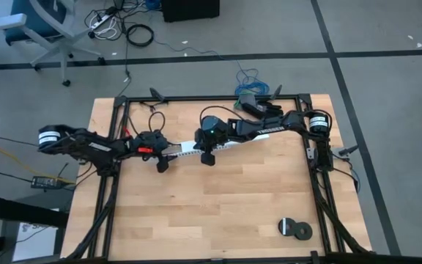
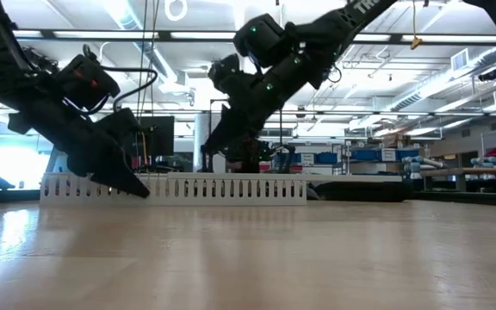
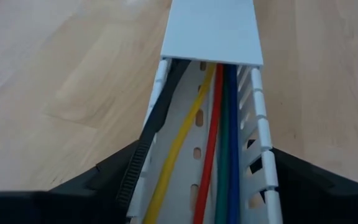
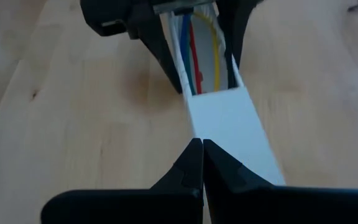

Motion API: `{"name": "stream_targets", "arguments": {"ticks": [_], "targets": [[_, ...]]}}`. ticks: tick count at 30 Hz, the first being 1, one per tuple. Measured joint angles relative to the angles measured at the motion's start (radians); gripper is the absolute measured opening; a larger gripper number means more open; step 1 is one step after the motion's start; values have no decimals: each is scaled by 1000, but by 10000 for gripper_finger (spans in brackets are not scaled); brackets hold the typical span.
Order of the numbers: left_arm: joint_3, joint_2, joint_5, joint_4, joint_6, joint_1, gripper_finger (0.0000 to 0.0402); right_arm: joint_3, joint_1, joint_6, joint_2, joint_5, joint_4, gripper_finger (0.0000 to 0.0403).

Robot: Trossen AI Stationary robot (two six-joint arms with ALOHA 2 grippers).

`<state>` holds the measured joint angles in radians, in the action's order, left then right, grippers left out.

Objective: Ziptie cables
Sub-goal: Close the white cable duct lid

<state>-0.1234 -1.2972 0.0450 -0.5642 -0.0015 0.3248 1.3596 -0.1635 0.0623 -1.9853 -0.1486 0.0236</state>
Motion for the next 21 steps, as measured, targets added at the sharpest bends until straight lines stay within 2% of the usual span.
{"name": "stream_targets", "arguments": {"ticks": [6, 11, 18, 21], "targets": [[0, -26, 8, -45, 2, 0, 266, -85, -1, -43, 0, 0, -112, 0], [0, -26, 11, -64, 23, 0, 241, -94, -4, -44, 0, -1, -134, 0], [0, -26, 11, -70, 24, 0, 236, -95, -35, -54, -27, 32, -138, 0], [2, -27, 9, -60, 24, 0, 236, -91, -47, -80, -70, -22, -181, 0]]}}
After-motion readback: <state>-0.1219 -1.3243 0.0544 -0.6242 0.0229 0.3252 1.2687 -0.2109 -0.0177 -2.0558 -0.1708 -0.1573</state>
